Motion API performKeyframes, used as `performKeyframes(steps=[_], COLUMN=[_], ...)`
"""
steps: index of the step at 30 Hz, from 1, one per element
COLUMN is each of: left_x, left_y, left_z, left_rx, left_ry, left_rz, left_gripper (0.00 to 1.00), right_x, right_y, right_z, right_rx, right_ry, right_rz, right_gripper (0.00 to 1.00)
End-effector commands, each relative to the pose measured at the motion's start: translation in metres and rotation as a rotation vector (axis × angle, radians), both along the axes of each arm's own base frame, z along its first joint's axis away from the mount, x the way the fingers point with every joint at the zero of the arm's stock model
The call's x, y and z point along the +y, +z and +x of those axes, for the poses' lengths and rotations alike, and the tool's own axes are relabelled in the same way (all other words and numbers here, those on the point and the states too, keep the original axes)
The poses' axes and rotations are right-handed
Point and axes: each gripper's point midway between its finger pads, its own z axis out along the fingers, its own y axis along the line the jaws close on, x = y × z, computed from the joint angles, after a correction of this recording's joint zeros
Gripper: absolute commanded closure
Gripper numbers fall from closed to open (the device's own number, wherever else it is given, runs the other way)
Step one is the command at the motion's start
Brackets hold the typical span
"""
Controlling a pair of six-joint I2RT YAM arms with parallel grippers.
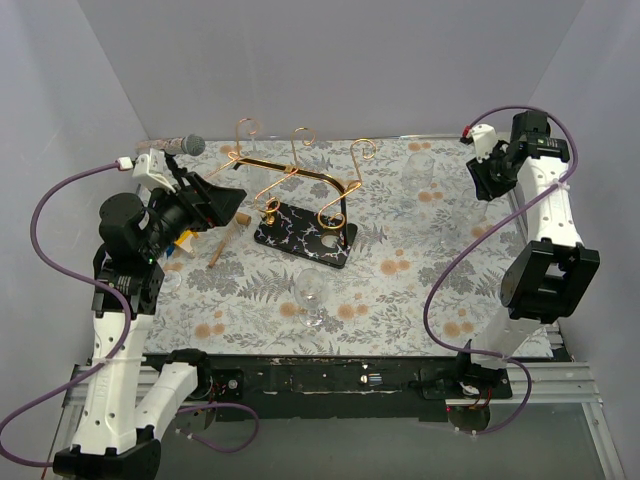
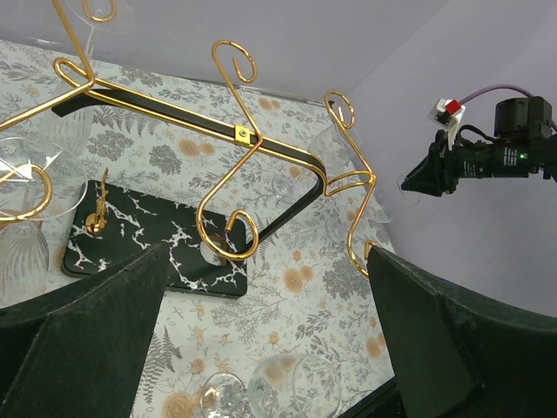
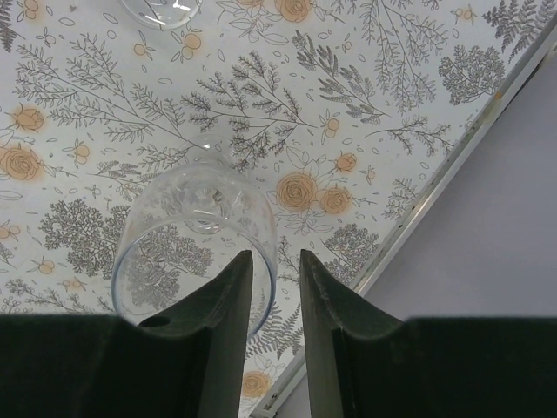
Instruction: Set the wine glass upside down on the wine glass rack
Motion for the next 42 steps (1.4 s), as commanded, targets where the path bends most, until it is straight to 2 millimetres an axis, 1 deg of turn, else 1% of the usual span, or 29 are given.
performKeyframes(steps=[1,8,13,17,20,24,27,30,33,34,38,42], left_x=[-0.001,-0.001,-0.001,0.0,0.0,-0.001,-0.002,-0.009,-0.018,-0.02,-0.03,-0.044], left_y=[-0.002,-0.002,-0.001,-0.001,-0.001,0.001,0.004,0.007,0.009,0.009,0.016,0.026], left_z=[-0.006,-0.008,-0.009,-0.009,-0.009,-0.01,-0.01,-0.012,-0.013,-0.013,-0.012,-0.011], left_rx=[-0.012,-0.013,-0.014,-0.013,-0.013,-0.018,-0.022,-0.027,-0.027,-0.023,-0.029,-0.006], left_ry=[-0.011,-0.011,-0.013,-0.01,-0.01,-0.013,-0.022,-0.062,-0.114,-0.131,-0.187,-0.283], left_rz=[0.011,0.012,0.013,0.015,0.015,0.014,0.008,-0.013,-0.042,-0.05,-0.091,-0.152], left_gripper=[0.02,0.02,0.02,0.02,0.02,0.02,0.02,0.02,0.02,0.02,0.02,0.02], right_x=[0.0,-0.002,-0.002,-0.001,0.0,0.002,0.005,0.008,0.018,0.024,0.052,0.079], right_y=[0.026,0.026,0.02,0.019,0.021,0.026,0.032,0.045,0.062,0.068,0.081,0.099], right_z=[0.003,0.003,0.003,0.002,0.003,0.003,0.002,0.0,-0.004,-0.009,-0.024,-0.04], right_rx=[-0.091,-0.093,-0.078,-0.073,-0.078,-0.079,-0.089,-0.126,-0.159,-0.163,-0.167,-0.197], right_ry=[0.006,-0.001,-0.002,0.0,0.003,0.013,0.022,0.029,0.051,0.065,0.135,0.201], right_rz=[-0.043,-0.061,-0.067,-0.07,-0.074,-0.076,-0.075,-0.066,-0.027,-0.003,0.081,0.165], right_gripper=[0.64,0.66,0.68,0.72,0.79,0.93,0.98,0.99,0.99,0.99,0.99,0.99])
